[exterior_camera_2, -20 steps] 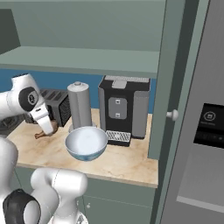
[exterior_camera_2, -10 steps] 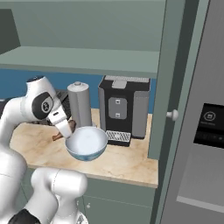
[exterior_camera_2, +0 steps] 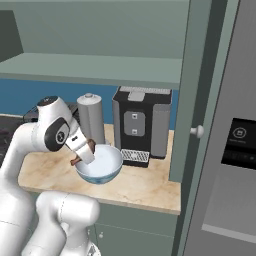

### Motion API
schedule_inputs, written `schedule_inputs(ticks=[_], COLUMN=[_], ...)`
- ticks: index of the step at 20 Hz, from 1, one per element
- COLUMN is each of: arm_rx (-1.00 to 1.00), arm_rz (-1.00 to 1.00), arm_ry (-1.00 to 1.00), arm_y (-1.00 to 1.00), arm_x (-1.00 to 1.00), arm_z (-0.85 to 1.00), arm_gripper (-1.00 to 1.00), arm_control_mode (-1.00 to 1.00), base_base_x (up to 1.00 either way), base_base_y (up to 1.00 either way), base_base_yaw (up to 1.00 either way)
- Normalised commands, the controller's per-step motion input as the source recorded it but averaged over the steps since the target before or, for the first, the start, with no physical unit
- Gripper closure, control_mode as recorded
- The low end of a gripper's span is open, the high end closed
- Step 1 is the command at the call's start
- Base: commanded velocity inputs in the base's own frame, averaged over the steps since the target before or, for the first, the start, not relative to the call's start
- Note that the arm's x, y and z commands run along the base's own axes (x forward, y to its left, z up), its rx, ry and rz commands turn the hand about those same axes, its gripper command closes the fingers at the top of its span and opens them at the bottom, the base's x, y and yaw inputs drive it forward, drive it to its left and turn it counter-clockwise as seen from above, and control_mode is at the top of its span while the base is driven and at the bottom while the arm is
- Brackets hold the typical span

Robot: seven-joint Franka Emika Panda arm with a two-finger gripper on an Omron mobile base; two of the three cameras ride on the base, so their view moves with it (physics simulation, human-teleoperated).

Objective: Retrieve the bowl from the cabinet, then place the raw meat into the bowl to avoid contamination.

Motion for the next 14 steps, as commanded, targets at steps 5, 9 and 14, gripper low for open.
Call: schedule_inputs(ticks=[5,9,14], arm_rx=[0.0,0.0,0.0], arm_rz=[0.02,0.02,0.01], arm_ry=[0.0,0.0,0.01], arm_y=[0.06,0.0,0.0], arm_x=[0.24,0.25,0.17], arm_z=[-0.04,-0.05,-0.18], arm_gripper=[1.0,1.0,1.0], arm_control_mode=[-1.0,-1.0,-1.0], base_base_x=[0.0,0.0,0.0], base_base_y=[0.0,0.0,0.0], base_base_yaw=[0.0,0.0,0.0])
